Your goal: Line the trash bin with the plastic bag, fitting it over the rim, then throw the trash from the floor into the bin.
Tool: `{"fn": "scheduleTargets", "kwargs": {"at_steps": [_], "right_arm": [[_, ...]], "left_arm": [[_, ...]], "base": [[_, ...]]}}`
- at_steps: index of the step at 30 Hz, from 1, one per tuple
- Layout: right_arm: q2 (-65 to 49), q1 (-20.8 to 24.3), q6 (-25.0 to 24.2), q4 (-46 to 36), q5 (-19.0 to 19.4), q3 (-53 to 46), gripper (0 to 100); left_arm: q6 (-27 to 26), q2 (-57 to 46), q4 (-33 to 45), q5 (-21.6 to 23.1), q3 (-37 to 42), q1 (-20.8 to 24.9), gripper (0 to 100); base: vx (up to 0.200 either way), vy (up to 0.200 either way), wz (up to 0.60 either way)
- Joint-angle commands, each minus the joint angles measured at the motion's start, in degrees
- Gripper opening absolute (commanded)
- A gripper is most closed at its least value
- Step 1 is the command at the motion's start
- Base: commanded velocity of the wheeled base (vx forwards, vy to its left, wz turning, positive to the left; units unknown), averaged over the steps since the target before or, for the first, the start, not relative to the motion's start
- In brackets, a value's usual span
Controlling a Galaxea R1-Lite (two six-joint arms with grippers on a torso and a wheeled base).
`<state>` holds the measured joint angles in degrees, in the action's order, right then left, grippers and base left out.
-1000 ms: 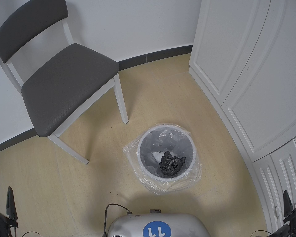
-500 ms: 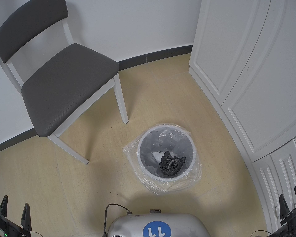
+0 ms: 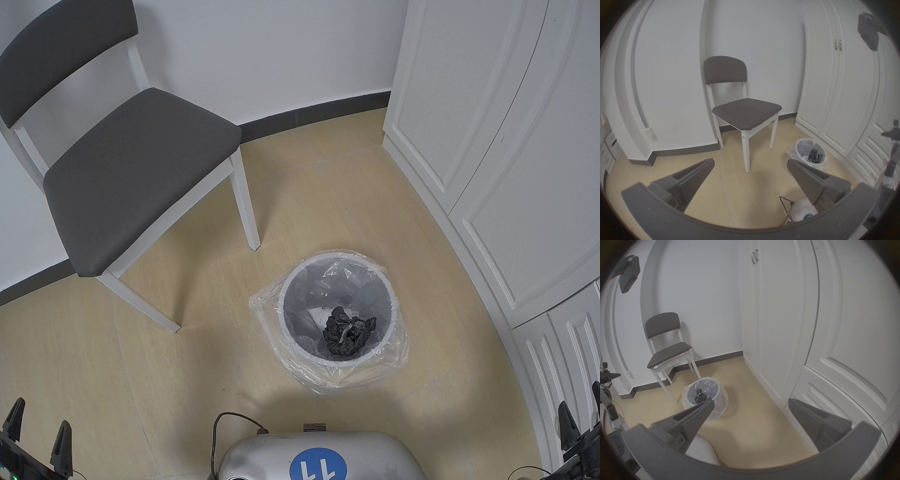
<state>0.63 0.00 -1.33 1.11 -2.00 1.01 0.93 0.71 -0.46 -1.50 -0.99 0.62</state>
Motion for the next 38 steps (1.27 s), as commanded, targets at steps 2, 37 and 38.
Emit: {"fn": "scheduleTargets", "kwargs": {"at_steps": [2,37,38], "right_arm": [[-0.6,0.0,2.2,-0.9,1.4,-0.8,100],[-0.6,0.1,1.0,-1.0,1.9,-1.0,100],[-0.6,0.1,1.0,-1.0,1.9,-0.9,100]], "left_arm": [[-2.4,-0.7,0.6,3.3,0.9,0.1,100],[-1.7,-0.7,0.5,3.2,1.0,0.0,100],[-1.7,-0.7,0.5,3.2,1.0,0.0,100]], "base": [[0.0,0.0,0.0],[0.0,0.0,0.0],[0.0,0.0,0.0]]}}
